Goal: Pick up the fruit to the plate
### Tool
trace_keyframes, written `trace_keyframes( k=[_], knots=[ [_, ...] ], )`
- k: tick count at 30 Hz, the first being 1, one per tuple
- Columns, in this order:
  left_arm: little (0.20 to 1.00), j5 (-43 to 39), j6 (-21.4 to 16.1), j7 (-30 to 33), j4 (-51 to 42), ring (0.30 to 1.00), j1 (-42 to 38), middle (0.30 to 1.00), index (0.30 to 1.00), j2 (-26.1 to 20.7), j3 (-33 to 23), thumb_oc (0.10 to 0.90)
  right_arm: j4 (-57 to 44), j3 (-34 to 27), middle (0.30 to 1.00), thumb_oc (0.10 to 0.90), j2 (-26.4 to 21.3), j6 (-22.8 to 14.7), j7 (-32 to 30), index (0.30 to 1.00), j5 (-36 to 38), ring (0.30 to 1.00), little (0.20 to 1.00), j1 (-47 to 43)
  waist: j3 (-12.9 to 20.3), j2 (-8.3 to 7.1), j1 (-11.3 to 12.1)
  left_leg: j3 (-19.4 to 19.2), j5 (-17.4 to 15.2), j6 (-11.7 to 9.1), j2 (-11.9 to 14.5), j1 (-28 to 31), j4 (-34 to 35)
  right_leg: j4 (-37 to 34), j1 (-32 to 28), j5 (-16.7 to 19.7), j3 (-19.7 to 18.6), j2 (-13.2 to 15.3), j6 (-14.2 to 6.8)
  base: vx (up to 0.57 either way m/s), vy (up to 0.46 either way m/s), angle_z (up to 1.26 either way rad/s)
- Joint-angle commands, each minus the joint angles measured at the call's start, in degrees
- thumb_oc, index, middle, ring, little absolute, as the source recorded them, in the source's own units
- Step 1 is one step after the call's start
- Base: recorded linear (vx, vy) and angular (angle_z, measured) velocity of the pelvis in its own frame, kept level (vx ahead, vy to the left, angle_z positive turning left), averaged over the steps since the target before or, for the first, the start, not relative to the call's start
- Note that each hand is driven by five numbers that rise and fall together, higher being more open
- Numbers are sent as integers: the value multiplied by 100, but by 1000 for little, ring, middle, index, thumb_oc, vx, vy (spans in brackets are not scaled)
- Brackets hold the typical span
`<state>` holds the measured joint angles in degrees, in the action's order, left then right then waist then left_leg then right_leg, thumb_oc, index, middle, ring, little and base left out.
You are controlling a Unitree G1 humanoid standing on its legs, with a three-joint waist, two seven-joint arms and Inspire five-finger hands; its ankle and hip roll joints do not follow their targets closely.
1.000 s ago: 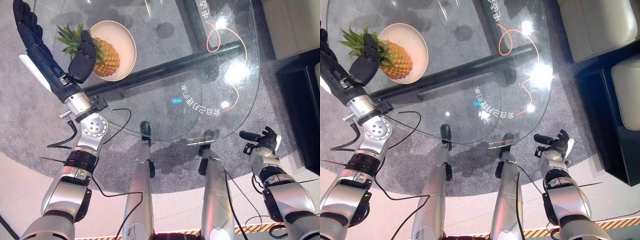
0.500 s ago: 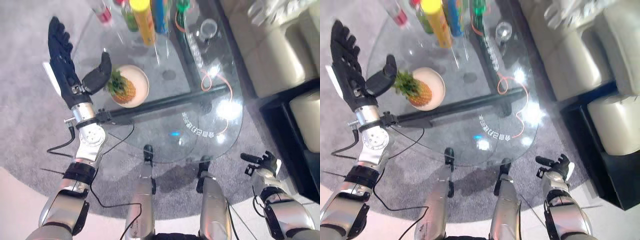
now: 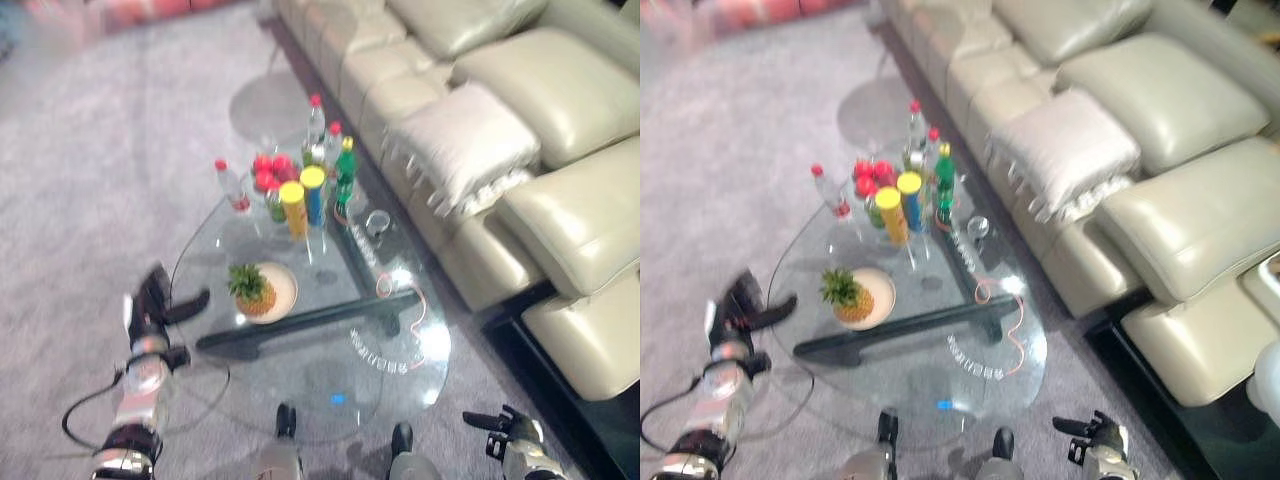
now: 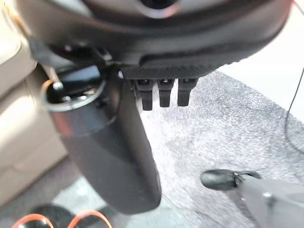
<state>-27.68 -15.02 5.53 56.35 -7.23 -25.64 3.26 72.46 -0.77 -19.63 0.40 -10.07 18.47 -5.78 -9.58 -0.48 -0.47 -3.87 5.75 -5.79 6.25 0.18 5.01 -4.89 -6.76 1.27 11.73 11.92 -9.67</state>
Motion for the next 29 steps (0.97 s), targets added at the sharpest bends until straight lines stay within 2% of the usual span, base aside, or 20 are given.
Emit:
trace_keyframes(
  k=[1,3,8,13,17,20,22,29],
  knots=[
    [900,514,-25,-315,973,900,-201,900,900,36,-428,800,347,152,900,800,-270,227,191,900,-678,900,900,150,276,115,37,-204,-289,-66,160,354,-1,418,201,-7,-130,-49,119,128,59,-3],
    [900,724,-52,-371,1247,900,-110,900,900,119,-373,800,434,233,900,800,-226,333,239,900,-781,900,900,169,335,121,26,-226,-321,-74,174,422,-1,401,124,-36,-99,-41,116,87,46,1],
    [900,1387,238,-608,1658,900,52,900,900,364,-63,800,612,369,900,800,-108,518,403,900,-1036,900,900,193,425,148,4,-269,-397,-61,180,526,-1,349,1,-60,-28,-19,85,19,21,1],
    [900,1984,1069,-1263,1885,900,216,900,900,635,423,800,690,616,900,800,31,595,496,900,-1347,900,900,129,479,162,-28,-340,-457,-48,185,615,-1,186,-83,47,18,13,29,2,13,-2],
    [900,2159,1406,-1497,2056,900,196,900,900,734,616,800,697,844,900,800,115,602,601,900,-1527,900,900,-10,514,170,-44,-416,-478,-56,201,650,-1,103,-116,99,52,37,3,6,8,-4],
    [900,2229,1459,-1532,2083,900,170,900,900,750,670,800,667,955,900,800,164,634,597,900,-1584,900,900,-55,536,177,-47,-442,-486,-63,212,671,-1,99,-124,99,75,48,-2,9,10,-11],
    [900,1979,1597,-1588,2071,900,150,900,900,775,666,800,662,1063,900,800,207,703,592,900,-1709,900,900,-93,553,186,-55,-467,-492,-67,230,694,-1,97,-139,89,80,44,3,6,8,-3],
    [900,1840,1555,-1706,2001,900,107,900,900,863,705,800,620,1269,900,800,278,736,611,900,-1864,900,900,-113,575,198,-45,-427,-497,-69,234,713,-1,83,-168,83,91,47,21,0,0,0]
  ],
)
